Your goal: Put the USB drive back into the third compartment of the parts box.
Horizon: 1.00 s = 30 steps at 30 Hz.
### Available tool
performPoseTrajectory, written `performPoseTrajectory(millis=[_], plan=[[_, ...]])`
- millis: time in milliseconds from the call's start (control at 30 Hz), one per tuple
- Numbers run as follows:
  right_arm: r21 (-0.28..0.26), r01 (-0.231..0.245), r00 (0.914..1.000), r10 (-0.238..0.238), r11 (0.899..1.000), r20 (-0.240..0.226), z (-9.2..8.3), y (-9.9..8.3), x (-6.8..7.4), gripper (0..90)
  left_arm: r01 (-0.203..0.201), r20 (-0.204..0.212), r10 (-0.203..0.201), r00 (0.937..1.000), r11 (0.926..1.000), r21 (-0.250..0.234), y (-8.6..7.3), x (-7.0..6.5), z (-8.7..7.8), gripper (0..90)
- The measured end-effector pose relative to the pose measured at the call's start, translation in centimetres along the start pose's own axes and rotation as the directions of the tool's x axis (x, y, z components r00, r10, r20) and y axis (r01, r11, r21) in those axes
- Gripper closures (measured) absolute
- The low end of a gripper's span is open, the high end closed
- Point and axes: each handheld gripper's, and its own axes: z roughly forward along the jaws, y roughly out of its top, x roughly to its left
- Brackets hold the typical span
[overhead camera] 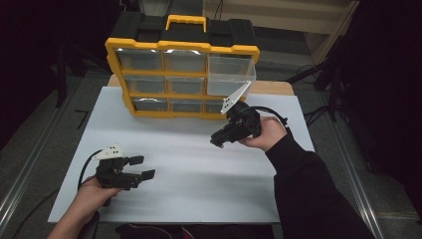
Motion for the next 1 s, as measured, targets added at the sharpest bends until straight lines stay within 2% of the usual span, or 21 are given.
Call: performPoseTrajectory(millis=[67, 167, 300, 433, 533, 1000], plan=[[-0.01, 0.019, 0.9998, -0.019, 1.0, -0.004, -0.4, 0.2, -0.1, 76.0, 0.0, 0.0, 0.0, 1.0, 1.0, 0.0, 0.0, 0.0, 0.0, 25.2], [-0.001, 0.007, 1.0, -0.007, 1.0, -0.003, -1.1, 0.4, 0.0, 76.0, 0.0, 0.0, 0.0, 1.0, 1.0, 0.001, 0.0, 0.0, 0.0, 25.2], [0.0, 0.009, 1.0, -0.009, 1.0, 0.0, -2.0, 0.8, 0.0, 76.0, 0.0, 0.001, 0.0, 1.0, 1.0, 0.0, 0.0, 0.0, 0.0, 25.2], [0.0, 0.014, 0.9997, -0.014, 1.0, -0.019, -2.8, 1.2, -0.2, 76.1, 0.0, 0.004, 0.0, 1.0, 1.0, -0.001, 0.0, 0.0, 0.0, 25.2], [0.004, 0.02, 0.9998, -0.02, 1.0, -0.009, -3.4, 1.6, -0.2, 76.0, 0.004, 0.004, -0.004, 1.0, 1.0, -0.005, 0.0, -0.1, 0.0, 25.2], [-0.035, 0.04, 0.9992, -0.04, 0.999, 0.0, -6.9, 3.9, -0.1, 76.0, 0.0, 0.006, 0.0, 1.0, 1.0, -0.005, 0.0, -0.1, 0.0, 25.2]])
